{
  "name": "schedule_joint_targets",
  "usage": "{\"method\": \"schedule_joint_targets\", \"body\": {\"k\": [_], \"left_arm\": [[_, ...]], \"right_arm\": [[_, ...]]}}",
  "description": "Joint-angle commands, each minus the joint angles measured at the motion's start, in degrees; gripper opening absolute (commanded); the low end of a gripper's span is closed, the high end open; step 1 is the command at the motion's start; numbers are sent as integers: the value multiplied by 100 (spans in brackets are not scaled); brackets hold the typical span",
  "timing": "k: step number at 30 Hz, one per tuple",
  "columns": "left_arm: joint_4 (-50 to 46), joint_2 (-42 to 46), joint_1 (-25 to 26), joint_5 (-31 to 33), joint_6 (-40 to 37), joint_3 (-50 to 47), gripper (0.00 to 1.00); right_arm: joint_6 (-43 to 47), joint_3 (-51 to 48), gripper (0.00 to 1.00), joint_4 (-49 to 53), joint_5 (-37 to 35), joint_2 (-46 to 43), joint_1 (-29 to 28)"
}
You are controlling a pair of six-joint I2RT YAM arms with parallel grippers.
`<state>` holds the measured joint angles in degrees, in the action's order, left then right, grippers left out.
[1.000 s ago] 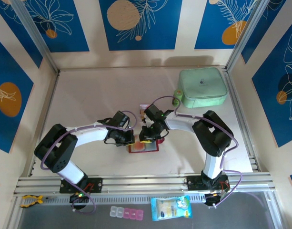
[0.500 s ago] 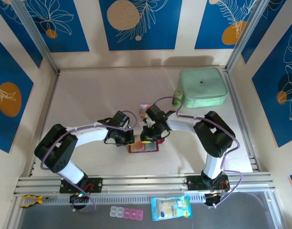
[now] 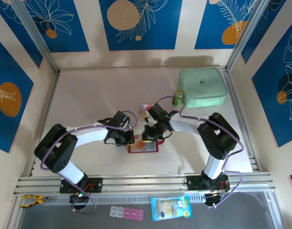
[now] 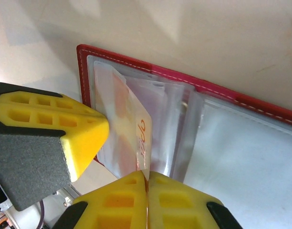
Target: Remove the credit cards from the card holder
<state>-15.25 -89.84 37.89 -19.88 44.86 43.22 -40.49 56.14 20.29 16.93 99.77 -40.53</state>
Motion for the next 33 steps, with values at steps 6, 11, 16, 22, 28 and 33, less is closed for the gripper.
{"method": "schedule_joint_targets", "body": {"k": [6, 11, 16, 22, 28, 33], "left_arm": [[-252, 133, 34, 117, -19, -173, 2], [-224, 191, 30, 99, 20, -233, 3], [-216, 262, 32, 101, 62, -257, 2], [-157, 274, 33, 112, 97, -219, 3], [-145, 275, 33, 131, 102, -122, 6], [-178, 380, 19, 168, 102, -87, 8]], "right_arm": [[306, -65, 7, 632, -279, -289, 142], [440, 86, 7, 985, -442, -358, 151], [516, 213, 7, 1194, -556, -409, 151], [573, 367, 6, 1276, -531, -431, 134], [682, 618, 5, 1489, -581, -482, 160], [1095, 914, 4, 1784, -696, -500, 275]]}}
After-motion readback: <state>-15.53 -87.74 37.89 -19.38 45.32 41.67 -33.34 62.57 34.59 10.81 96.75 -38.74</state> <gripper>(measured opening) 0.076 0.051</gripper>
